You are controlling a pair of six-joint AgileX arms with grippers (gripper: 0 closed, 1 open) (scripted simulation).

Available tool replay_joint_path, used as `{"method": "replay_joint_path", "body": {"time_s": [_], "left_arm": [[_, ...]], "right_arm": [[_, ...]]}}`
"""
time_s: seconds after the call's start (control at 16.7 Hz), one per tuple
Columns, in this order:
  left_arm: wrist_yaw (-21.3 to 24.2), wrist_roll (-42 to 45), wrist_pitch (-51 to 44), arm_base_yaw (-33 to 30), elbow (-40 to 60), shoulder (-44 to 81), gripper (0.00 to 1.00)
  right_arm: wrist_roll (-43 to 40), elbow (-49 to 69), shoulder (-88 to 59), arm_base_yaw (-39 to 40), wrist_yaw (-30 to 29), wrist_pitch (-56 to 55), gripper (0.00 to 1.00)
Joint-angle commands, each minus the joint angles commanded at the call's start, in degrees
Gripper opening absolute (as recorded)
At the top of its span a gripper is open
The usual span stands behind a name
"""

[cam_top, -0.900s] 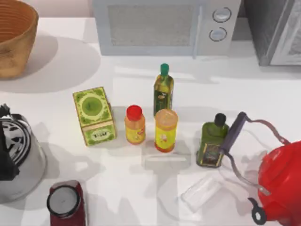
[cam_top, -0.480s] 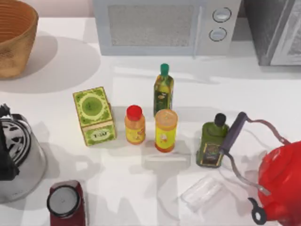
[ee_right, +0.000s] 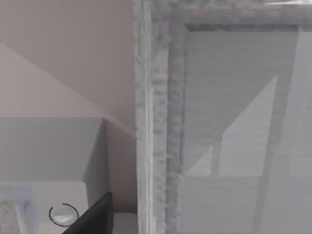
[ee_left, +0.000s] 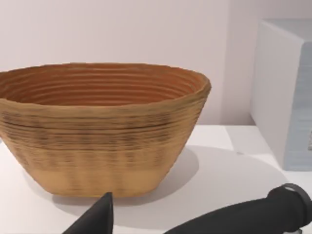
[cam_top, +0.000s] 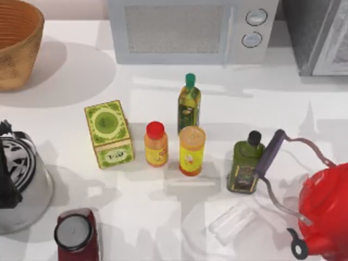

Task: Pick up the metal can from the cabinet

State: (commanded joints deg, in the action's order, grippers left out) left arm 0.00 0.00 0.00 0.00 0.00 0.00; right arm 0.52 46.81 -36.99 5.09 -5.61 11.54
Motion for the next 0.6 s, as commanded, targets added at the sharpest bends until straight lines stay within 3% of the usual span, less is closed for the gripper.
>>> {"method": "replay_joint_path", "body": {"time_s": [0.6], "left_arm": [[0.0, 0.0, 0.0, 0.0, 0.0, 0.0, 1.0]], "right_arm": [[0.3, 46.6, -34.2, 4.9, -4.9, 10.9, 1.0]]}}
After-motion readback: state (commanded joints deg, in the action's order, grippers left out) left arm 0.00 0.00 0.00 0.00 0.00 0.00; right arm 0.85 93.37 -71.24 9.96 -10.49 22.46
